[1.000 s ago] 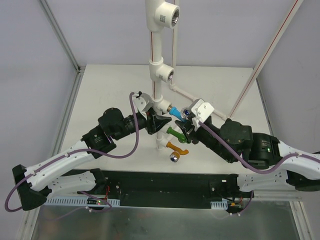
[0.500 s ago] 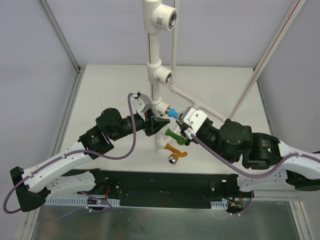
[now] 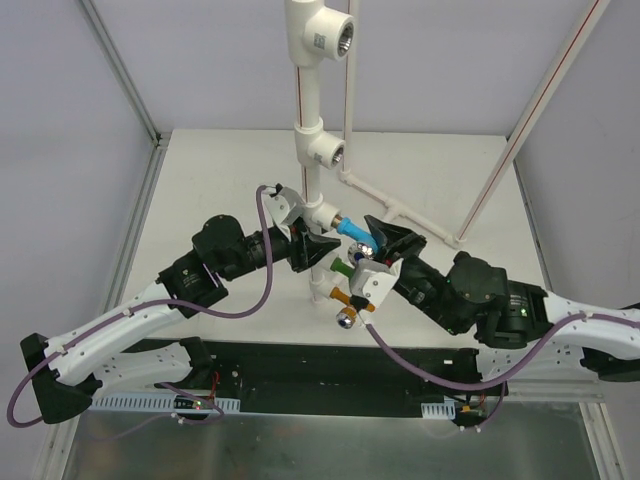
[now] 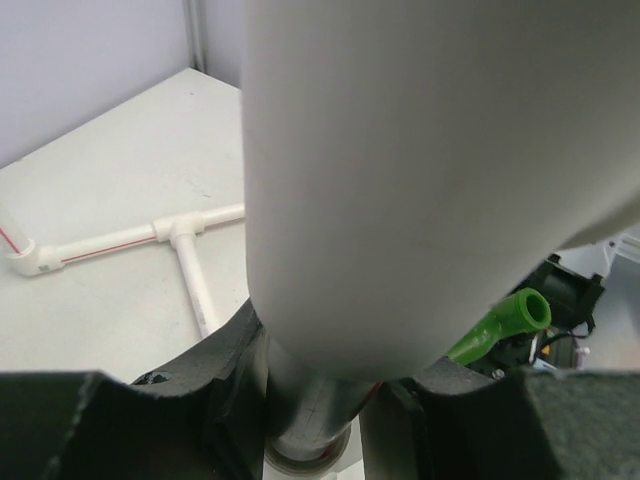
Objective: Install the water faucets
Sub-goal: Install the water faucet onto the adaptor.
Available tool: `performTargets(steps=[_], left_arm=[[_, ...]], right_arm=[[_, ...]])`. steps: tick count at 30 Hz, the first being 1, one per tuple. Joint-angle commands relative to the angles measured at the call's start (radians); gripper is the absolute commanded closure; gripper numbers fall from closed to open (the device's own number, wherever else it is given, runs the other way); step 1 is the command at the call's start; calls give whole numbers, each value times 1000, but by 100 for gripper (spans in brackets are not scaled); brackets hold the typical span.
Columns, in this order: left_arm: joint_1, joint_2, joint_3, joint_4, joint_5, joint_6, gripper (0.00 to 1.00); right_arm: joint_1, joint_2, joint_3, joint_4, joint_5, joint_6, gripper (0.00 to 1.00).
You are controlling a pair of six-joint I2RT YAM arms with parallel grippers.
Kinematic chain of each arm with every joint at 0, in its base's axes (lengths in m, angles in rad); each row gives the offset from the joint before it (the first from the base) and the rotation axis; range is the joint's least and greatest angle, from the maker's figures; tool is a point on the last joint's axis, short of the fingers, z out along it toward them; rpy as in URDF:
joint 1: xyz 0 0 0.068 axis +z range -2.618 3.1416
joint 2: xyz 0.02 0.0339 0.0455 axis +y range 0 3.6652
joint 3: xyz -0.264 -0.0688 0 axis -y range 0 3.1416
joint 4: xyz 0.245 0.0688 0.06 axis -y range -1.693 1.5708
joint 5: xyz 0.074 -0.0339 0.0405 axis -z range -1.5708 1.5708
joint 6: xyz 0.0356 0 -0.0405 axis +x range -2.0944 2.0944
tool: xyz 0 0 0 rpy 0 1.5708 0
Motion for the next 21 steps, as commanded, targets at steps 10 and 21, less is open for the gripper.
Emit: performTargets(steps=[10,21], left_arm=[[-27,24,39,-28,148,-246,100],[-27,27,45,-61,120,-223,100]], right_arm=[[-13,14,3,-25,-118,-234,100],[-33,74,92,-136,-169,-49,100]])
